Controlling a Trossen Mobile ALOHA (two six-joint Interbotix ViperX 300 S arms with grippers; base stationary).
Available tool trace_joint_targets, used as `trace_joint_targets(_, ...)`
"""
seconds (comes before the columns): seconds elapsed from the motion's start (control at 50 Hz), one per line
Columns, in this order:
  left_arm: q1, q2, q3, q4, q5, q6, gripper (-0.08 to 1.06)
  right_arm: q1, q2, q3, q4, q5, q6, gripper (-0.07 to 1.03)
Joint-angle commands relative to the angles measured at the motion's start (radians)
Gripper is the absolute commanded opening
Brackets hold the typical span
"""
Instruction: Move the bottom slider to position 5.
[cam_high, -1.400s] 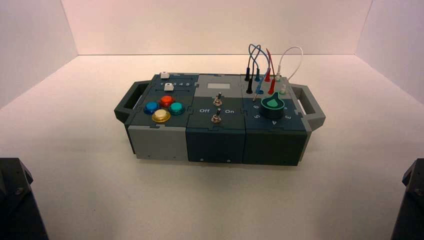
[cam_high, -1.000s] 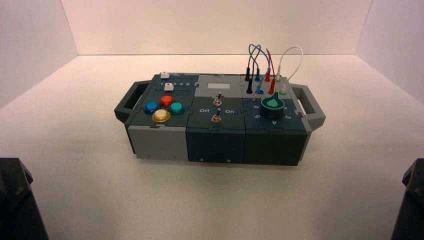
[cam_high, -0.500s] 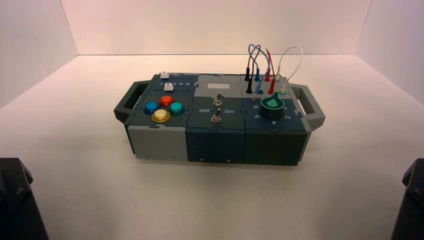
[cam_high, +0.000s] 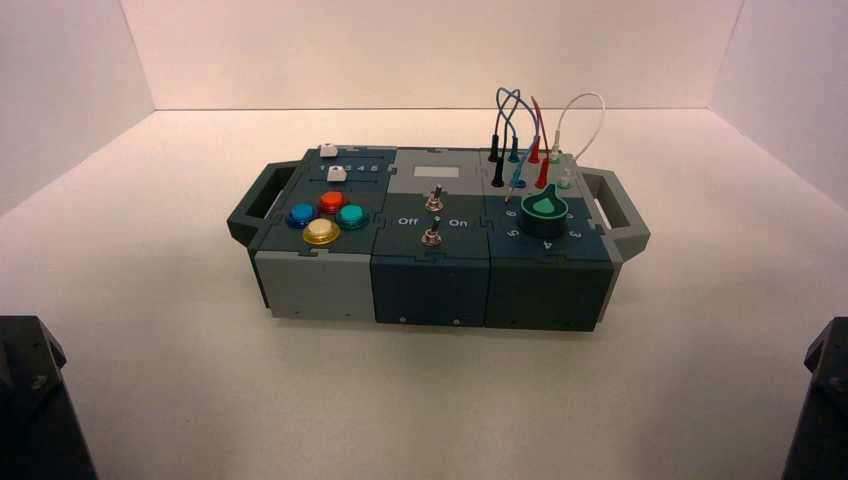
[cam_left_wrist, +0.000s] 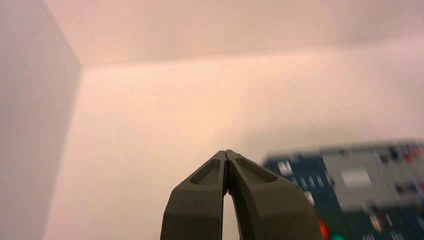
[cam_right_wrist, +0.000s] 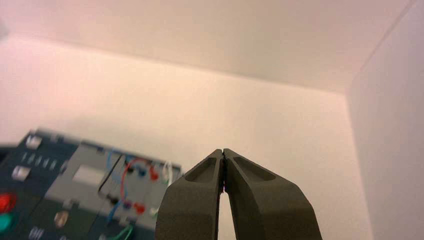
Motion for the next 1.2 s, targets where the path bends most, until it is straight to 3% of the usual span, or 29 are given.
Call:
trace_joint_targets(0.02, -0.051, 0.044, -0.034, 0.000, 0.049, 0.005, -0.03, 0.051, 0.066, -0.046, 0.012, 0.038, 0.002, -0.02)
trace_joint_targets(0.24, -0.129, 0.114, -0.020, -0.002, 0.083, -0.005, -0.03, 0.092, 0.152, -0.067, 0.032, 0.080, 0.002, -0.02)
trace_joint_targets(0.72, -0.189, 0.218, -0.017, -0.015, 0.103, -0.052, -0.03, 0.112, 0.196, -0.071, 0.064, 0.067, 0.000, -0.02)
trace_joint_targets(0.88, -0.242, 0.298, -0.029, -0.020, 0.103, -0.095, -0.03, 0.158, 0.230, -0.072, 0.069, 0.061, 0.000, -0.02)
trace_joint_targets(1.08, -0.290, 0.393, -0.051, -0.020, 0.089, -0.121, -0.03, 0.213, 0.267, -0.077, 0.077, 0.037, 0.000, -0.02)
trace_joint_targets(1.2, -0.304, 0.442, -0.060, -0.020, 0.064, -0.140, -0.03, 0.215, 0.273, -0.078, 0.077, 0.018, 0.000, -0.02)
